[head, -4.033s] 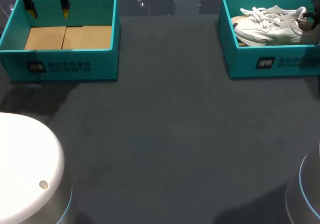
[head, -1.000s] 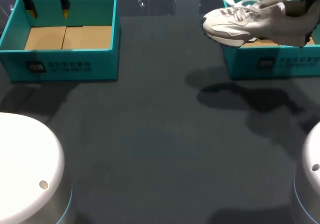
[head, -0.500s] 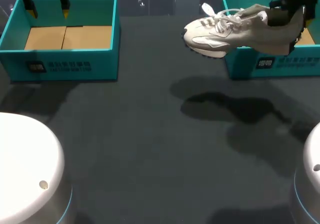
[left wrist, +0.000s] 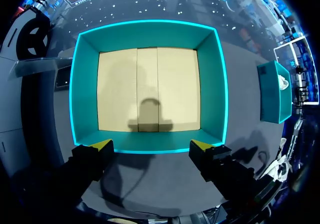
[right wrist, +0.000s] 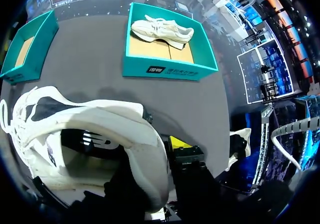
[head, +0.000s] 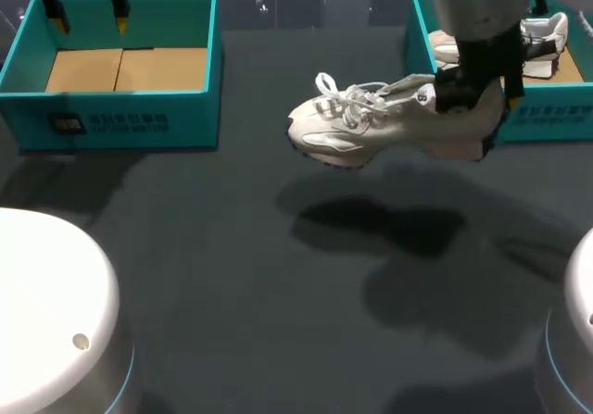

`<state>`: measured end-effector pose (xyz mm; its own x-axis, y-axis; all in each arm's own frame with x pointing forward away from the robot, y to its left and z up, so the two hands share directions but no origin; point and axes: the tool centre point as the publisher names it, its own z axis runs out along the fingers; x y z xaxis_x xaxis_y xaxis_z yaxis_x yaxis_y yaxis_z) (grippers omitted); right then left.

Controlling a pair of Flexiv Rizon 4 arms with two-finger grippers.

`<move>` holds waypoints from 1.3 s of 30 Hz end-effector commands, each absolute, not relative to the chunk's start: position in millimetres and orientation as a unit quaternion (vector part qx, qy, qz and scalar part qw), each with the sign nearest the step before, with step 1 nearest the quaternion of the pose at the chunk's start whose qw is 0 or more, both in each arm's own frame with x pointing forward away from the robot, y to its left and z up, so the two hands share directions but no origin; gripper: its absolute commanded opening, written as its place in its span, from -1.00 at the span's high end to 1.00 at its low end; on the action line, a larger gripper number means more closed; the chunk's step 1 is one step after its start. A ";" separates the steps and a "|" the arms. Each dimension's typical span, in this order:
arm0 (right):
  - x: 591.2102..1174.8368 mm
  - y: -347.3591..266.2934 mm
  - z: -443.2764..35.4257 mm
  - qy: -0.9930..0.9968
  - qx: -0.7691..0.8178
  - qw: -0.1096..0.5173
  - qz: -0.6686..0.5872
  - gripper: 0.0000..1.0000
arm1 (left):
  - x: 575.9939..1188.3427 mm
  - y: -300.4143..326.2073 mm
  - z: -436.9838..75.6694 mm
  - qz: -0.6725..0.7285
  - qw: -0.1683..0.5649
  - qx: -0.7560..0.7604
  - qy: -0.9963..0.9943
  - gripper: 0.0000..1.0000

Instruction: Take the shoe out of the shoebox, open the shoe tongue, remove and reinsert the insole, then place the shoe into the shoebox

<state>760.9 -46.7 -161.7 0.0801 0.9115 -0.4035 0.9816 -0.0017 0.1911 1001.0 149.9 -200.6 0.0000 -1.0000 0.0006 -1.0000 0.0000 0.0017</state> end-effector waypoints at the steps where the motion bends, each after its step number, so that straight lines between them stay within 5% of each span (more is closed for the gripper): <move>1: 750.4 -30.0 -173.4 0.671 0.699 0.229 -0.092 1.00 | 1000.5 150.0 -200.2 0.000 0.001 0.707 -0.707 -1.00; 17: 701.4 16.1 -257.7 0.666 0.701 0.226 -0.118 1.00 | 1000.5 150.0 -200.2 0.000 0.001 0.707 -0.707 -1.00; 39: 683.0 34.4 -314.6 0.678 0.698 0.198 -0.118 1.00 | 1000.5 150.0 -200.2 0.000 0.001 0.707 -0.707 -1.00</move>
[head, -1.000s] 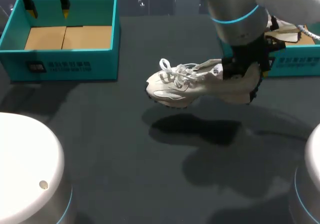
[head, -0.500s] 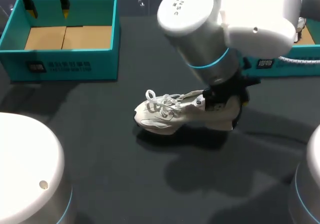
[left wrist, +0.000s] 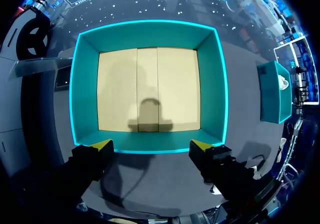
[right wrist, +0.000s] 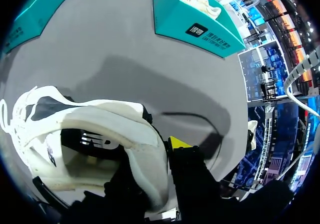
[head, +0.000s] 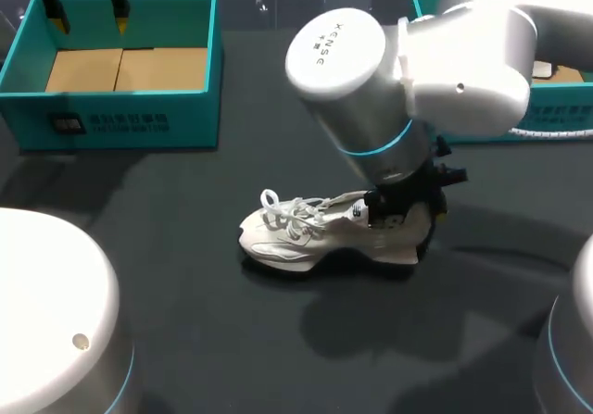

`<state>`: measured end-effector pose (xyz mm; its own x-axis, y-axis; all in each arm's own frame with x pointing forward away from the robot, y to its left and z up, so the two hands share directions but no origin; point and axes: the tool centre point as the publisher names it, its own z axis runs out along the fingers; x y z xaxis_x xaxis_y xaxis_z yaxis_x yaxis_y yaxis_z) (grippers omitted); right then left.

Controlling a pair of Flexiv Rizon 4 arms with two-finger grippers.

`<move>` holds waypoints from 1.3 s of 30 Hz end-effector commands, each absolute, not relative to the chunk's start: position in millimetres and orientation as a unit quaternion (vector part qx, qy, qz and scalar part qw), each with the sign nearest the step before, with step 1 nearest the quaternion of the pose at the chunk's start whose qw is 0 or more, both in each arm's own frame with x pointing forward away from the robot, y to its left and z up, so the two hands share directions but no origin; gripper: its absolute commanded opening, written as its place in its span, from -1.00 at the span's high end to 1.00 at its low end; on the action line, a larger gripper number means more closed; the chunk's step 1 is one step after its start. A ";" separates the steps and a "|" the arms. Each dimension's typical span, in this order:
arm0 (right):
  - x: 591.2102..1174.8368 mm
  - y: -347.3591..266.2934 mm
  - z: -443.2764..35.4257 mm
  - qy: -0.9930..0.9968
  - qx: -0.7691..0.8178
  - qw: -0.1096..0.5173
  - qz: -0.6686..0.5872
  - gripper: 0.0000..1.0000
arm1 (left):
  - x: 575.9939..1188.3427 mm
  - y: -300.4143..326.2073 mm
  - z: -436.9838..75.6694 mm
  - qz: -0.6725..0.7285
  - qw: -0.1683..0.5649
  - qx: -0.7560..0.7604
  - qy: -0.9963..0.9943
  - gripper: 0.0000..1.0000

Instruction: Take the shoe out of the shoebox, open the shoe tongue, remove and reinsert the insole, then place the shoe into the shoebox

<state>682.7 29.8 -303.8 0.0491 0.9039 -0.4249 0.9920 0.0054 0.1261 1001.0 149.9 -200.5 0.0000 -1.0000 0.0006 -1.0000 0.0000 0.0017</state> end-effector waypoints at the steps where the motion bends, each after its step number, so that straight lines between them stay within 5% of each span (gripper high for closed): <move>1: 682.0 35.3 -316.2 0.677 0.699 0.196 -0.118 1.00 | 1000.5 150.0 -200.2 0.000 0.001 0.707 -0.707 -1.00; 39: 677.8 57.8 -370.3 0.705 0.686 0.139 -0.112 1.00 | 1000.5 150.0 -200.2 0.000 0.001 0.707 -0.707 -1.00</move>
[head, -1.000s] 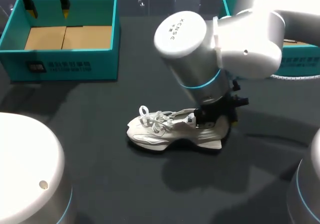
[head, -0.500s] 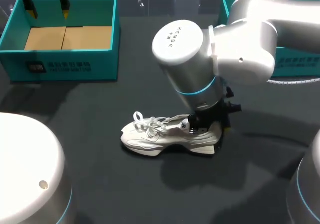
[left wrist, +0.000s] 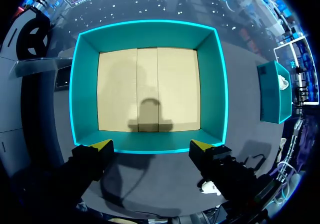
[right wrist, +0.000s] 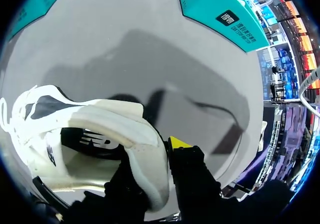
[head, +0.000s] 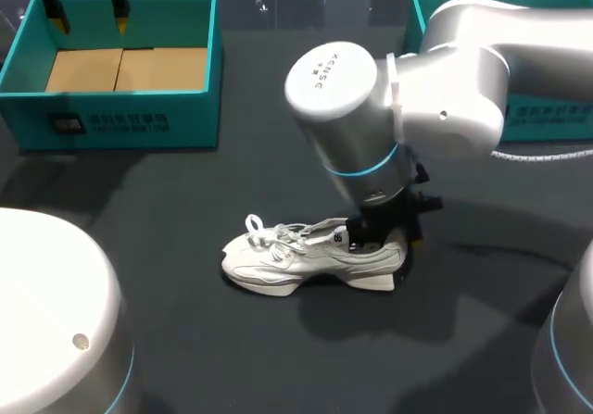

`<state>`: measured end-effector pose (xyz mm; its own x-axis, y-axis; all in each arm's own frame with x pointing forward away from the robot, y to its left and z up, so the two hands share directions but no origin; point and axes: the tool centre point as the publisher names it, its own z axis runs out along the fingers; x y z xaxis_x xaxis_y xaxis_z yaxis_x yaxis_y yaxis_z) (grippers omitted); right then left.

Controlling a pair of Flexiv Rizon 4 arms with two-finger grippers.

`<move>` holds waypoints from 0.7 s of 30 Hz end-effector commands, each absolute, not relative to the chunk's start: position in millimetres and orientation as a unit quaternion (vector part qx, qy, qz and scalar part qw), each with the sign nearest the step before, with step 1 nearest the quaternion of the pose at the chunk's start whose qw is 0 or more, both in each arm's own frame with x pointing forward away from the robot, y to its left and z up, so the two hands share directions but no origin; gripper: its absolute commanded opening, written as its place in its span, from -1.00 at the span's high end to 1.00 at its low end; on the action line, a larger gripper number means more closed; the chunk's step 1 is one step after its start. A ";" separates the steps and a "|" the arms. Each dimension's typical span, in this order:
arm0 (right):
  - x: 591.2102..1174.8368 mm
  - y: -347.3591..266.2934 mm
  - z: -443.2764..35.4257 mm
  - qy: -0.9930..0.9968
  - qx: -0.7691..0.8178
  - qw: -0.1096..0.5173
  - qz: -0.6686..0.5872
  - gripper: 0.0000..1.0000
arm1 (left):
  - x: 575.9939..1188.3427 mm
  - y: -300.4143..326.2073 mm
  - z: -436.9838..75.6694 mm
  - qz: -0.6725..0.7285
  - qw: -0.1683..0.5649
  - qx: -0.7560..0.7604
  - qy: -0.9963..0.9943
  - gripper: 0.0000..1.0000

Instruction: Take the shoe out of the shoebox, open the shoe tongue, remove and reinsert the insole, then place the shoe into the shoebox

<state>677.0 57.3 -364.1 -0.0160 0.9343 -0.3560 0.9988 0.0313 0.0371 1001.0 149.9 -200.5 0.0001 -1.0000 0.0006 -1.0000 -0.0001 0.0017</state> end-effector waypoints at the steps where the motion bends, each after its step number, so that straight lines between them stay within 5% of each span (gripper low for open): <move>1: 678.0 57.8 -371.0 0.706 0.685 0.137 -0.112 1.00 | 1000.5 150.0 -200.2 0.000 0.001 0.707 -0.707 -1.00; 8: 679.4 57.8 -376.0 0.714 0.680 0.130 -0.110 0.97 | 1000.5 150.0 -200.2 0.000 0.001 0.707 -0.707 -1.00; 9: 679.4 57.5 -376.6 0.714 0.680 0.128 -0.108 0.69 | 1000.5 150.0 -200.2 0.000 0.001 0.707 -0.707 -1.00; 12: 678.9 55.9 -377.4 0.713 0.682 0.124 -0.107 0.31 | 1000.5 150.0 -200.2 0.000 0.001 0.707 -0.707 -1.00; 21: 676.2 49.5 -369.2 0.711 0.690 0.107 -0.088 0.00 | 1000.5 150.0 -200.2 0.000 0.001 0.707 -0.707 -1.00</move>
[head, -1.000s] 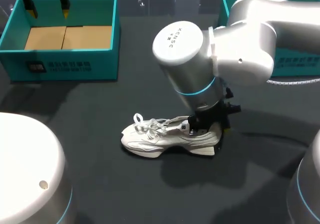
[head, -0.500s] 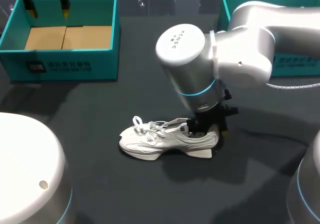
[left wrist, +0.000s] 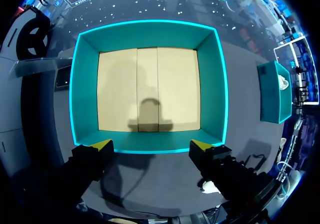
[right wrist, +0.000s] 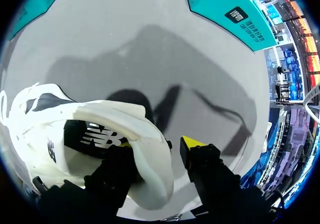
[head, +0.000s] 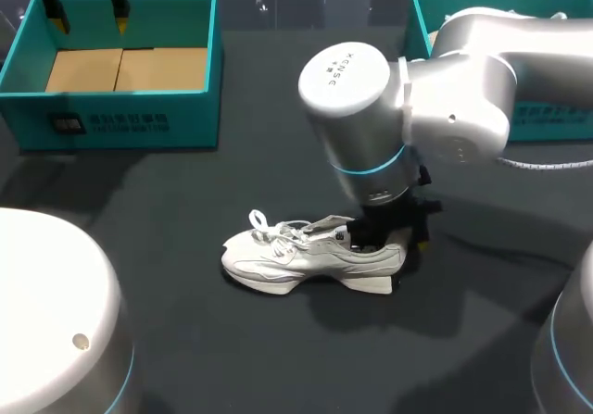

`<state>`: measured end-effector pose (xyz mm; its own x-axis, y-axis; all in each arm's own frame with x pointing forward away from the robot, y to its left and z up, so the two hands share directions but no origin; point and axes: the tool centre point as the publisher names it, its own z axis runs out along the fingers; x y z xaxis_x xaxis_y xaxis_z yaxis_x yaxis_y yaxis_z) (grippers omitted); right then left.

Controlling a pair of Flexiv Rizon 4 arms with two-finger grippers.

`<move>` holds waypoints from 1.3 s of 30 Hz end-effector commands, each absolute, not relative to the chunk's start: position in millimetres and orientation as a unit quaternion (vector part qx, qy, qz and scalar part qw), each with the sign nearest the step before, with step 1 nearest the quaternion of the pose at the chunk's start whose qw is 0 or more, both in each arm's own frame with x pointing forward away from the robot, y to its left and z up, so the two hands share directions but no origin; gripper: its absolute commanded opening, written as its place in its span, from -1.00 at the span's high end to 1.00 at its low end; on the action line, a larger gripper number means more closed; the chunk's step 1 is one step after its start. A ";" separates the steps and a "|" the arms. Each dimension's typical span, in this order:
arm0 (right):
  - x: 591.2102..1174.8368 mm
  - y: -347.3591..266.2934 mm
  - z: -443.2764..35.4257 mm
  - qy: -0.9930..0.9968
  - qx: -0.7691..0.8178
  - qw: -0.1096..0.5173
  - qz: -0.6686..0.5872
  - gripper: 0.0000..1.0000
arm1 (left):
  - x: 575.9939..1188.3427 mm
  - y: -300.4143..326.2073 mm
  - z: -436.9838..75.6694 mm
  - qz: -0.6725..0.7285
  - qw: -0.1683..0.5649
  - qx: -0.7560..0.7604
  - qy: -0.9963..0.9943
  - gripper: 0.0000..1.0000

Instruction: Take the shoe out of the shoebox, open the shoe tongue, remove and reinsert the insole, then place the shoe into the shoebox

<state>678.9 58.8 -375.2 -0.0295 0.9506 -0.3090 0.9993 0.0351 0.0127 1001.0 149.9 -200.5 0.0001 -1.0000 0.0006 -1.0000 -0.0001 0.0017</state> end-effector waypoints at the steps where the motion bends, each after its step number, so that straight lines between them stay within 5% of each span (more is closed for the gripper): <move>1: 676.3 48.4 -366.8 0.711 0.690 0.107 -0.088 -0.15 | 1000.5 150.0 -200.2 0.000 0.001 0.707 -0.707 -1.00; 6: 678.3 39.3 -344.9 0.710 0.696 0.093 -0.057 -0.98 | 1000.5 150.0 -200.2 0.000 0.001 0.707 -0.707 -1.00; 15: 681.7 12.2 -284.4 0.732 0.680 0.042 0.012 -1.00 | 1000.5 150.0 -200.2 0.000 0.001 0.707 -0.707 -1.00; 27: 675.0 -5.1 -229.3 0.827 0.514 -0.111 0.197 -1.00 | 1000.5 150.0 -200.2 0.000 0.001 0.707 -0.707 -1.00; 39: 674.1 -6.0 -226.0 0.834 0.506 -0.113 0.189 -1.00 | 1000.5 150.0 -200.2 0.000 0.001 0.707 -0.707 -1.00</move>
<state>676.3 6.2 -222.6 -0.4469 0.8928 0.0566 0.8902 0.4376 0.1264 1001.0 149.9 -200.5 0.0001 -1.0000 0.0006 -1.0000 -0.0001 0.0017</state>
